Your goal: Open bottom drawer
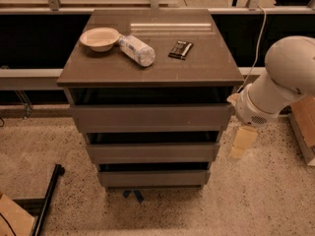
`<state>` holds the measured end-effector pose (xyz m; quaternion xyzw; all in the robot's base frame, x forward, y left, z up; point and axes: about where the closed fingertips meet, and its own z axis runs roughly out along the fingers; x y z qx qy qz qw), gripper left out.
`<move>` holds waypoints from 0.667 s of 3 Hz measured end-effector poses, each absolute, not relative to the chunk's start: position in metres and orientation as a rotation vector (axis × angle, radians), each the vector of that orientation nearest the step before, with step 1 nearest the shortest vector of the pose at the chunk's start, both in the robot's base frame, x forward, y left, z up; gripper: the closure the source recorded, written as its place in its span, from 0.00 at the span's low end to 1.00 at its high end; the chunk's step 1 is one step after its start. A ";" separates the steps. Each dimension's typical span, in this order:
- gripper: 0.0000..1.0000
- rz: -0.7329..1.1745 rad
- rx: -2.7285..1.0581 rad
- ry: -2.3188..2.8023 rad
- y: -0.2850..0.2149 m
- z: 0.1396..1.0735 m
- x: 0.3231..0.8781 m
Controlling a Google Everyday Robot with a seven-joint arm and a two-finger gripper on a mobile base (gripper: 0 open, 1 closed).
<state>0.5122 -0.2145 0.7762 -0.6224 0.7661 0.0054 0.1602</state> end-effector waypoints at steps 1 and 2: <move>0.00 0.015 -1.777 2.189 -0.215 0.774 0.514; 0.00 0.038 -1.781 2.223 -0.211 0.756 0.510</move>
Offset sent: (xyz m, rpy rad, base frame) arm -0.0059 0.0073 -0.0434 -0.0087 0.0765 -0.0267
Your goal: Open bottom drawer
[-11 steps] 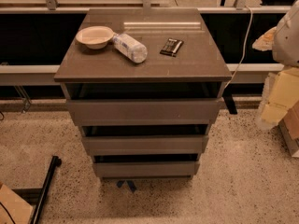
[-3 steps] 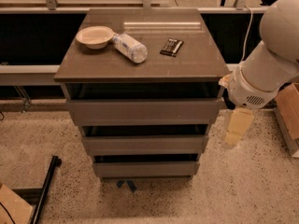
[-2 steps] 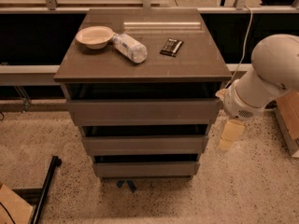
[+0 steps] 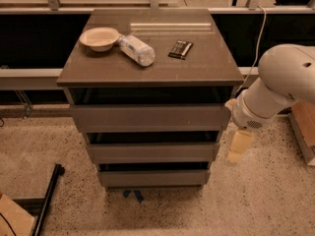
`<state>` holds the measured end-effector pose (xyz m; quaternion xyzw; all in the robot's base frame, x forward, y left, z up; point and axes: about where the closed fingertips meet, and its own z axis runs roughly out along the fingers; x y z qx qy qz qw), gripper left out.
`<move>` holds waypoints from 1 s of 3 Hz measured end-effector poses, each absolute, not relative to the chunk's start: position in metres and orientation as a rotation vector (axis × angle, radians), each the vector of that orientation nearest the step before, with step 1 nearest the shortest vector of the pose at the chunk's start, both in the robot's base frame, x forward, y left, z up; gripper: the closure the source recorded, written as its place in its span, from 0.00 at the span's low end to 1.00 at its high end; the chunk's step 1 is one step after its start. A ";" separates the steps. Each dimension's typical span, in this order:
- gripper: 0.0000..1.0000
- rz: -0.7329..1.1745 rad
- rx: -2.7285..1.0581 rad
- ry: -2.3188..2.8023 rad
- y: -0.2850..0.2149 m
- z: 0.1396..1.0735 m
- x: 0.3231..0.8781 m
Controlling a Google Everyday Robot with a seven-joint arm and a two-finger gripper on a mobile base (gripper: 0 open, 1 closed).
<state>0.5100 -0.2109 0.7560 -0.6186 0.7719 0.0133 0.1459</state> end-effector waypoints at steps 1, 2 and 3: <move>0.00 0.080 -1.799 2.220 -0.202 0.720 0.510; 0.00 0.174 -1.805 2.161 -0.192 0.683 0.513; 0.00 0.289 -1.811 2.164 -0.180 0.657 0.526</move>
Offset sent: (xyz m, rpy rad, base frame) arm 0.0068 0.0305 -0.1188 0.1882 0.0406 0.1249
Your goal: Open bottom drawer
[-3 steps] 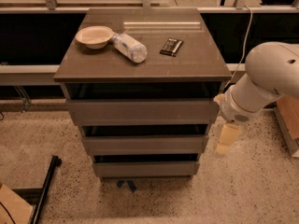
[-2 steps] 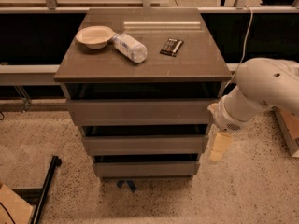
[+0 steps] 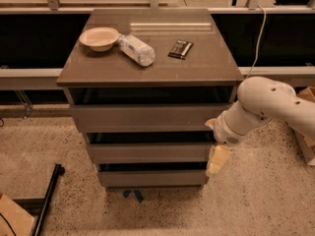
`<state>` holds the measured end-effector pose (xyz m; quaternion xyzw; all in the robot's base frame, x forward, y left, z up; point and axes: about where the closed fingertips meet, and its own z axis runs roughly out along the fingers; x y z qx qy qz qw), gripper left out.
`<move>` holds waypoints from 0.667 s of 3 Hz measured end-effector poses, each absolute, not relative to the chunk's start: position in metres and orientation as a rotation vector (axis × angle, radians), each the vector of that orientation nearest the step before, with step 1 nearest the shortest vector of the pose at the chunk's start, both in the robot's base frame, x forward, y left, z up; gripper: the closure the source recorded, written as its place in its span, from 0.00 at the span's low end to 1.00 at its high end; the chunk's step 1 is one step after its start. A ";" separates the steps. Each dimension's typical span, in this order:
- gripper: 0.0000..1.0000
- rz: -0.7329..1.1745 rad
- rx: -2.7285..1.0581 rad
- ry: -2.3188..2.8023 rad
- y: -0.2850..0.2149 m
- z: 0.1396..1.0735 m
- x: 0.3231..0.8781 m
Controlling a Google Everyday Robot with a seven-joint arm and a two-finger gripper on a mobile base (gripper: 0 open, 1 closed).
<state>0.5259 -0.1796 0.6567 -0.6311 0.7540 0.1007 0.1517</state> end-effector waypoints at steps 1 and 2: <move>0.00 0.277 -1.810 2.188 -0.183 0.653 0.522; 0.00 0.208 -1.820 2.213 -0.184 0.637 0.510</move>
Offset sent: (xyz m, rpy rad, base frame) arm -0.0251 -0.0071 -0.0306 -0.1122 -0.0242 -0.0433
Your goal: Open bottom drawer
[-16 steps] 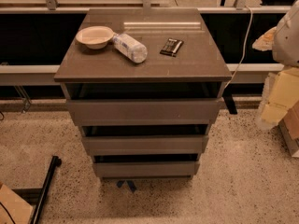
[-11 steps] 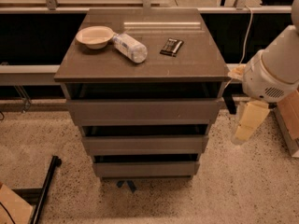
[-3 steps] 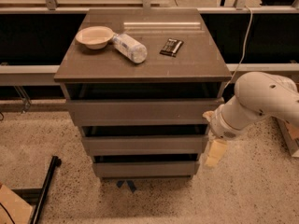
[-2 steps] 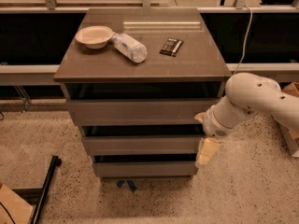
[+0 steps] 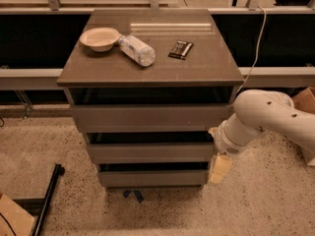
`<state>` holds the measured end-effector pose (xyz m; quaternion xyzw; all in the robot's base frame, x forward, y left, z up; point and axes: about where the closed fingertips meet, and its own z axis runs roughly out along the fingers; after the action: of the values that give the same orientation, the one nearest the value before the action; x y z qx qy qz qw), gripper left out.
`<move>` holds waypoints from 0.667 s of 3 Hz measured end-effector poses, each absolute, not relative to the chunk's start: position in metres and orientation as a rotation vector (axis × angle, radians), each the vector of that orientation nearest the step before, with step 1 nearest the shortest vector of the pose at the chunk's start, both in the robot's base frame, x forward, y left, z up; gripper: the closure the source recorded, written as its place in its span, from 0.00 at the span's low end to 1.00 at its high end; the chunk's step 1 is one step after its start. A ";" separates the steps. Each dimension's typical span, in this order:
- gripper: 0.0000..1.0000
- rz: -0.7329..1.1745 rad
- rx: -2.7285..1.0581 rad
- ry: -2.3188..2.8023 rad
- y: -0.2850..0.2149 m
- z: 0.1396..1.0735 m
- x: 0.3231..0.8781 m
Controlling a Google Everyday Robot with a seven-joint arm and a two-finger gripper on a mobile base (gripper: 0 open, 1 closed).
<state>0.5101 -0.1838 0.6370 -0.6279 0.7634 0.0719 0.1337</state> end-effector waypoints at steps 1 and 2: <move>0.00 0.218 -1.818 2.206 -0.178 0.597 0.514; 0.00 0.262 -1.814 2.189 -0.169 0.552 0.523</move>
Offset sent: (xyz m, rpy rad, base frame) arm 0.0318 0.0264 -0.1333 0.0804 0.0000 0.0265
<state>0.5228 -0.1685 0.5524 -0.6289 0.7588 0.0910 0.1428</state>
